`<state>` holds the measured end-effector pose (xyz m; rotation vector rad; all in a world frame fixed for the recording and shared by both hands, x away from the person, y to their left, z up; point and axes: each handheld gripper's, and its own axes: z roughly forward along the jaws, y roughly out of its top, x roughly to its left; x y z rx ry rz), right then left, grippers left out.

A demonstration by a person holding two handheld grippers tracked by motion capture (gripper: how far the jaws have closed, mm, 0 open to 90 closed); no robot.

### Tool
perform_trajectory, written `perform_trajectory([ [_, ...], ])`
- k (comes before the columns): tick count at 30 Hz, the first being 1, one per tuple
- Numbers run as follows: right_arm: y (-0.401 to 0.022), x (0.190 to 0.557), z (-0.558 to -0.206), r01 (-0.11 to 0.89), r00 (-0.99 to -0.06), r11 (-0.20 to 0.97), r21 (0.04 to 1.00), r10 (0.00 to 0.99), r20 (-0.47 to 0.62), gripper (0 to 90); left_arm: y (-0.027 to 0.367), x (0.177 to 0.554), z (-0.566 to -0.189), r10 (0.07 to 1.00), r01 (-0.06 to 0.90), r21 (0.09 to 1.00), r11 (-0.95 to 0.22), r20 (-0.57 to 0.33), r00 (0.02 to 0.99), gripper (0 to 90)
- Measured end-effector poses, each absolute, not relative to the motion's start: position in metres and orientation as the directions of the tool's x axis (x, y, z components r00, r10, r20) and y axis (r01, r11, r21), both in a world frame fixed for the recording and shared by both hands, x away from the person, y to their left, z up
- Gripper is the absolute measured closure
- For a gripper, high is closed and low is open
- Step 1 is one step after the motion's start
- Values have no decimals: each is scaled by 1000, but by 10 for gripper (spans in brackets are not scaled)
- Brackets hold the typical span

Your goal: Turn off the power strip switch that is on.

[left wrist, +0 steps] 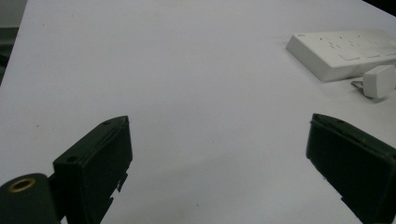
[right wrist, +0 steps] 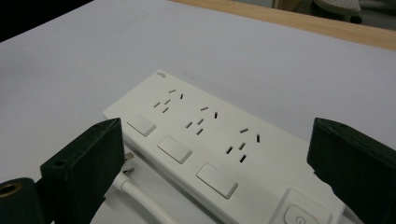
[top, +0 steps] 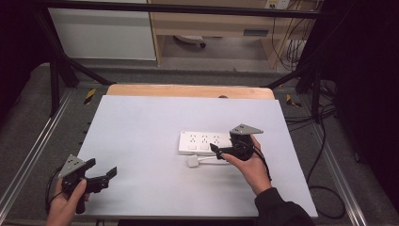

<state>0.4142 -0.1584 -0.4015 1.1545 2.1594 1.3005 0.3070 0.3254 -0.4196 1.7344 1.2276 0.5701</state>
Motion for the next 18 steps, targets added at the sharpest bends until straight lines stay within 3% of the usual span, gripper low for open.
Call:
perform_trajectory([
  [3, -161, 413, -398, 409, -589, 221, 885, 805, 71, 29, 325, 307, -420, 909, 491, 866, -96, -125, 398, 70],
  [18, -186, 409, -386, 396, -551, 157, 905, 829, 97, 26, 325, 307, -420, 909, 491, 865, -98, -124, 399, 70],
])
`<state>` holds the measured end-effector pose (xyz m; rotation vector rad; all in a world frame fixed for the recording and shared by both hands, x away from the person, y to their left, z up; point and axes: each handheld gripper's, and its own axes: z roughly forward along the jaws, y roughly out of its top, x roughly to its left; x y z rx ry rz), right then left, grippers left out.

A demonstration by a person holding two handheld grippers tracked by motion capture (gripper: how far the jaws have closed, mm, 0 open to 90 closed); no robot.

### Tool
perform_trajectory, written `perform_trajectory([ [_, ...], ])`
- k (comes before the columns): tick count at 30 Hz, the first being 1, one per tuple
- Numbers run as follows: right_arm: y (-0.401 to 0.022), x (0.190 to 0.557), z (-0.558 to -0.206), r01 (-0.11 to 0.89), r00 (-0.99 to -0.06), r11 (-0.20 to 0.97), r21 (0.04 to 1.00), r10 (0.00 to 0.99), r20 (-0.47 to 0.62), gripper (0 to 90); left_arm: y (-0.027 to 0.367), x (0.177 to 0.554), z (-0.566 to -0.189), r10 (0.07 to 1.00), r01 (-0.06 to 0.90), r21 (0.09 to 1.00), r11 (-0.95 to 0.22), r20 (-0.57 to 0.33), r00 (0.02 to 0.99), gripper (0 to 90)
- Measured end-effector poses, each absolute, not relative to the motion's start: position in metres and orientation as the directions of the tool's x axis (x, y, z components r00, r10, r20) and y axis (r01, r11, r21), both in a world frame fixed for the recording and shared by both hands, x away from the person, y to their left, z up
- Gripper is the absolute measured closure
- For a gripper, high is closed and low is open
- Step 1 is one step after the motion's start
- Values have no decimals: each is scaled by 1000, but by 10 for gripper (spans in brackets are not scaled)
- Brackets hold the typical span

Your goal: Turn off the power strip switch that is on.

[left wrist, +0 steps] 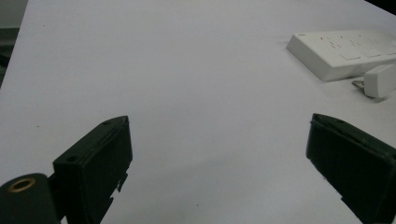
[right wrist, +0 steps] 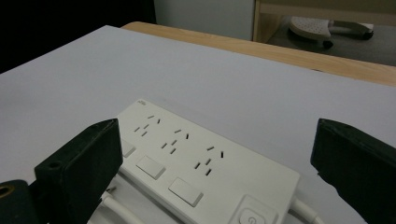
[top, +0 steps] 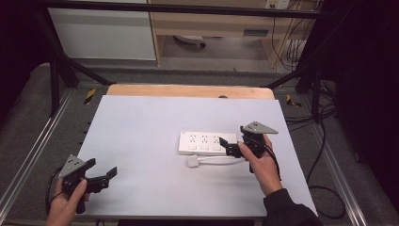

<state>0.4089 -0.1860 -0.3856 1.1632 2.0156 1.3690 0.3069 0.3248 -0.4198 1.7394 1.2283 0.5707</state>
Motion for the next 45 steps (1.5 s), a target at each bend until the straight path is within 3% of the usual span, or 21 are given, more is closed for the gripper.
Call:
perform_trajectory([
  [32, -257, 377, -372, 346, -452, 98, 933, 889, 74, 25, 324, 307, -420, 910, 490, 866, -101, -118, 396, 70],
  [45, -283, 359, -390, 302, -418, 97, 948, 908, 40, 27, 324, 307, -420, 911, 489, 866, -108, -111, 398, 70],
])
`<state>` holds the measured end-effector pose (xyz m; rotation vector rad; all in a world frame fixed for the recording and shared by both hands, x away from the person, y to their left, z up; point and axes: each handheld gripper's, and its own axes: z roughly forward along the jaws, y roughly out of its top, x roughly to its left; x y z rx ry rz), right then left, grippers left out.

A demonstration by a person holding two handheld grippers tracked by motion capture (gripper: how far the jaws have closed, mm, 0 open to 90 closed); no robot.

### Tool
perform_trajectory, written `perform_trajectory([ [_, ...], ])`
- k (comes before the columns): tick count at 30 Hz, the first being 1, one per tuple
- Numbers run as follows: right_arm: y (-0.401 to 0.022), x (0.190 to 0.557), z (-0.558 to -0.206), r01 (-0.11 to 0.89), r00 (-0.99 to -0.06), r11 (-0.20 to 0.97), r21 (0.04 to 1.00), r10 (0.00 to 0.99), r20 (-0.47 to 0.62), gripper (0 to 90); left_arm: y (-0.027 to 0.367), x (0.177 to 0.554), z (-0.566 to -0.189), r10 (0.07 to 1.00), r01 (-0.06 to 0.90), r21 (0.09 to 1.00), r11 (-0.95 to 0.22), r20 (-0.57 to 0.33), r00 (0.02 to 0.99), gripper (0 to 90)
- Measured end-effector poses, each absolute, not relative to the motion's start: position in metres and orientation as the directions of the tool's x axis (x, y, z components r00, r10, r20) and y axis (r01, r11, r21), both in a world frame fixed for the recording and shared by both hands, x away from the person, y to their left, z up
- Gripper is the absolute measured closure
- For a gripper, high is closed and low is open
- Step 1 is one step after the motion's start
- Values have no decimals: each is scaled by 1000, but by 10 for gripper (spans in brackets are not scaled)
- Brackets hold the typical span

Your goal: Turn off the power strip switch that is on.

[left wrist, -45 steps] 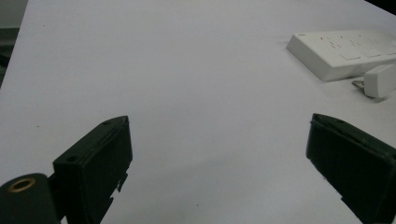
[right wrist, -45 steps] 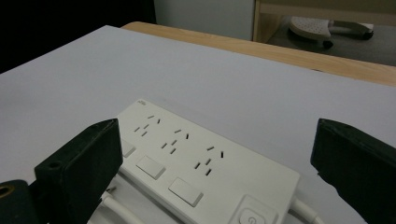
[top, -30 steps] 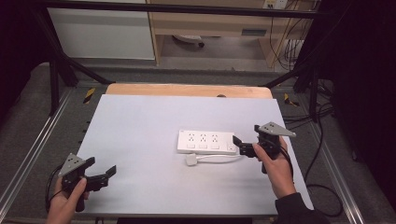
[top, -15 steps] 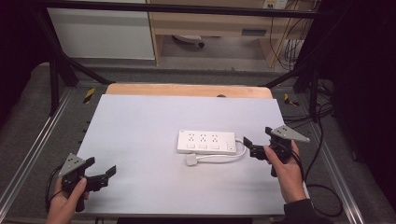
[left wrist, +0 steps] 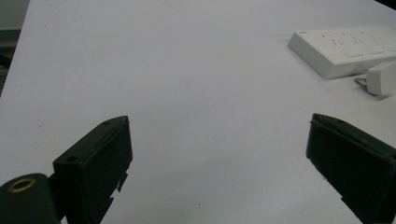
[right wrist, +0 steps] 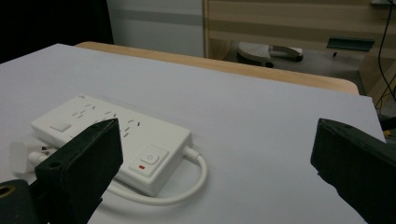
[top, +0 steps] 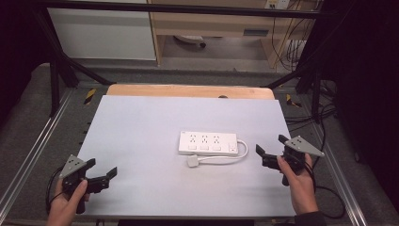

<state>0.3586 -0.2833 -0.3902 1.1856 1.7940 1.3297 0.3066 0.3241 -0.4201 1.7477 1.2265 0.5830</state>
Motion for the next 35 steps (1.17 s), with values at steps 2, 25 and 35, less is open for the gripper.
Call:
perform_trajectory([
  [2, -287, 356, -395, 305, -411, 90, 948, 911, 46, 27, 324, 307, -420, 911, 489, 866, -110, -109, 398, 70],
  [25, -283, 351, -444, 419, -455, 119, 900, 885, 95, 22, 322, 306, -421, 909, 496, 859, -125, -101, 405, 70],
  [35, -263, 359, -459, 506, -517, 202, 839, 849, 108, 25, 320, 307, -422, 907, 498, 856, -136, -94, 410, 70],
])
